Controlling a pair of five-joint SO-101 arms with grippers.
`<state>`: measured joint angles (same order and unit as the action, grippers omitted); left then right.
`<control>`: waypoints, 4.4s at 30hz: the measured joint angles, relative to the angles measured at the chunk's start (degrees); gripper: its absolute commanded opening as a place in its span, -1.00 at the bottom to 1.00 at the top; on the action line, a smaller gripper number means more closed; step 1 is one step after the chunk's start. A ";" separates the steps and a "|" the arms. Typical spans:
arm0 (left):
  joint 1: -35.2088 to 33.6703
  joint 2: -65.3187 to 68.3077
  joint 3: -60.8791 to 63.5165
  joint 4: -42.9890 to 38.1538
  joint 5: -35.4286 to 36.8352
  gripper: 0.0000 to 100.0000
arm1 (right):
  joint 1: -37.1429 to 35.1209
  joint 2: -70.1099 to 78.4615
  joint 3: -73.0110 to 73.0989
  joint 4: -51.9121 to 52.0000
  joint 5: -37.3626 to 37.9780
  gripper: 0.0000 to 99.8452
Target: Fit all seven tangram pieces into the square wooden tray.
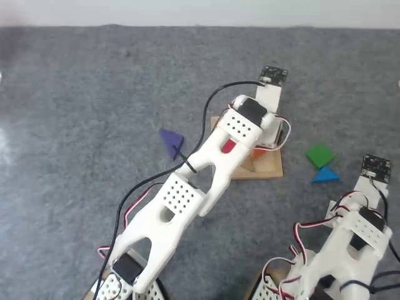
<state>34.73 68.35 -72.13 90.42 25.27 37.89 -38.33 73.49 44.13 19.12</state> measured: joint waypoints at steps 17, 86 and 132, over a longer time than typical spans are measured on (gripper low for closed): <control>-15.38 -4.75 -20.66 8.62 -3.96 -0.72 | -3.69 0.00 0.00 0.00 2.29 -0.88; -61.36 -62.59 105.32 -42.20 -22.77 -0.62 | -49.93 57.58 -66.73 20.40 -5.19 -0.71; -60.48 -62.24 105.32 -42.20 -22.86 -0.62 | -48.09 52.66 -57.67 5.80 -9.93 -0.71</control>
<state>-25.76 6.11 33.19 48.22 2.42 -10.20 14.33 15.82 49.93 9.19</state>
